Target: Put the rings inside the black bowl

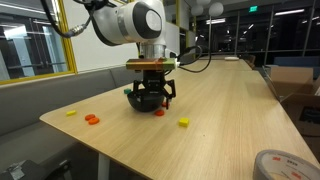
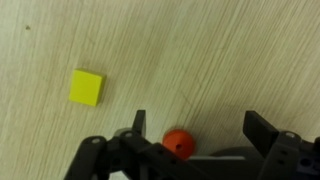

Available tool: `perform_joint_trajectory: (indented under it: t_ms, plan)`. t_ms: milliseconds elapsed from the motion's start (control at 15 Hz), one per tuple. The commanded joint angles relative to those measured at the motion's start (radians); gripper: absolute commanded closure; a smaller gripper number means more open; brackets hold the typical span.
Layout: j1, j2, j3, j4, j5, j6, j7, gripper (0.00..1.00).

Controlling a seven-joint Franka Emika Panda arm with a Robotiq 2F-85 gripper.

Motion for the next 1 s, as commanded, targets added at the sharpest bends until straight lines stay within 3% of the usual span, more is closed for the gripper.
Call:
perform_joint_trajectory:
  t_ms: [0,667,733,933]
  plan:
    - [-0.017,0.062,0.011,0.066,0.03,0.043,0.061,0.0]
    - [-0.054,0.168,0.066,0.163,0.254,0.17,0.073,0.0]
    - [-0.054,0.174,0.067,0.173,0.247,0.153,0.08,0.0]
    - [0.005,0.147,-0.025,0.148,0.023,0.113,0.317,0.0]
